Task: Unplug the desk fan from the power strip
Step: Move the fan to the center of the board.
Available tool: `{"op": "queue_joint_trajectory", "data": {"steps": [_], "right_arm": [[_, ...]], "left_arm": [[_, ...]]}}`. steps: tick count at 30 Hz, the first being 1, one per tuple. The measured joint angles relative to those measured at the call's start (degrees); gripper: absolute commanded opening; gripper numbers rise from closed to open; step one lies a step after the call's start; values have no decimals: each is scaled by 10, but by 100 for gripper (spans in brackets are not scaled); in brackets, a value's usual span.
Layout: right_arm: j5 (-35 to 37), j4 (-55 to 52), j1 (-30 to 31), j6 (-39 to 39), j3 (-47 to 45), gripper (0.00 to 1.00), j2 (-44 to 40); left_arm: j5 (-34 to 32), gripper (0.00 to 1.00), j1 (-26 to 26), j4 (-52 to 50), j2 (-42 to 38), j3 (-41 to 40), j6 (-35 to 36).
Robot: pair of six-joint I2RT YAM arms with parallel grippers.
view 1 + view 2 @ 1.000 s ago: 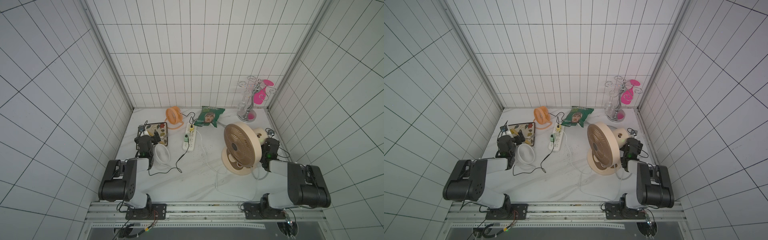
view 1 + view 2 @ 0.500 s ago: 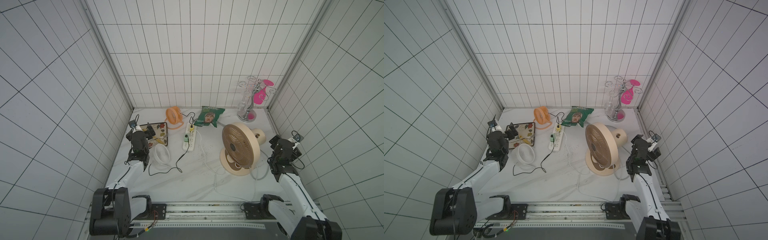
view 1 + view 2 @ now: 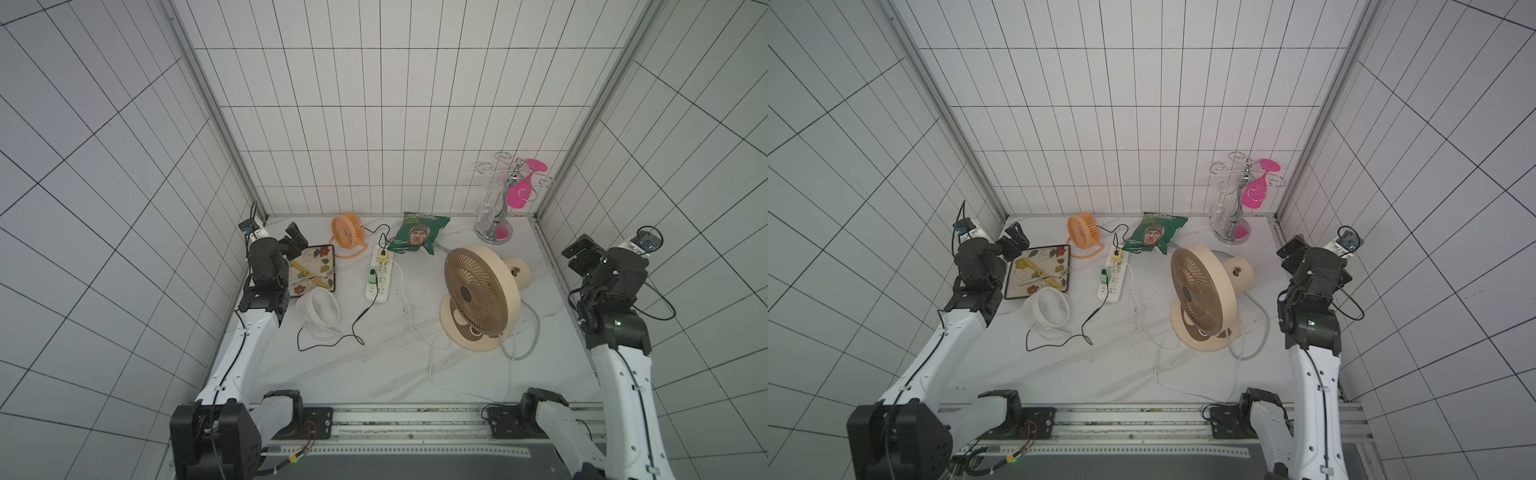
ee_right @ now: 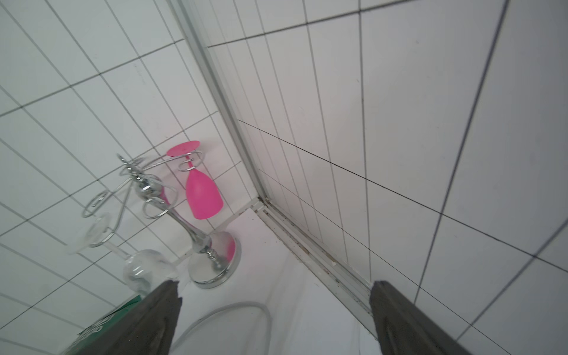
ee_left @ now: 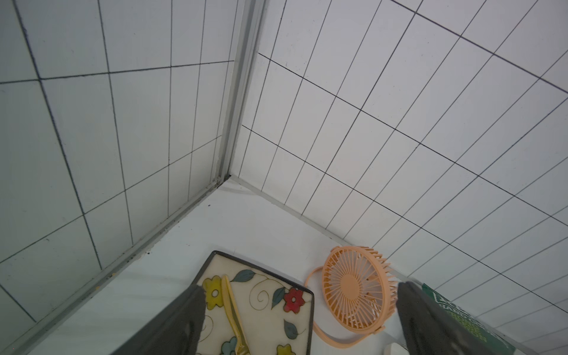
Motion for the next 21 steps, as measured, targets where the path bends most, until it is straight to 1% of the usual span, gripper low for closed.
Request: {"op": "queue_joint_trajectory", "data": {"steps": [3, 6, 9, 13, 17, 21], "right_arm": [[-56, -38, 23, -6, 87, 99, 41], [-86, -78, 81, -20, 158, 99, 86], [-101, -119, 159, -37, 220, 99, 130], [-99, -167, 285, -66, 310, 99, 188], [-87, -197, 410, -96, 391, 99, 242], [-65, -207, 513, -116, 432, 99, 293]], "left_arm": [[27, 98, -17, -54, 28, 39, -25], [48, 98, -51, -106, 59, 80, -43], [67, 98, -85, -146, 70, 90, -61], [87, 98, -115, -186, 70, 90, -89], [98, 98, -118, -212, 69, 89, -121], [101, 97, -118, -233, 68, 85, -144]]}}
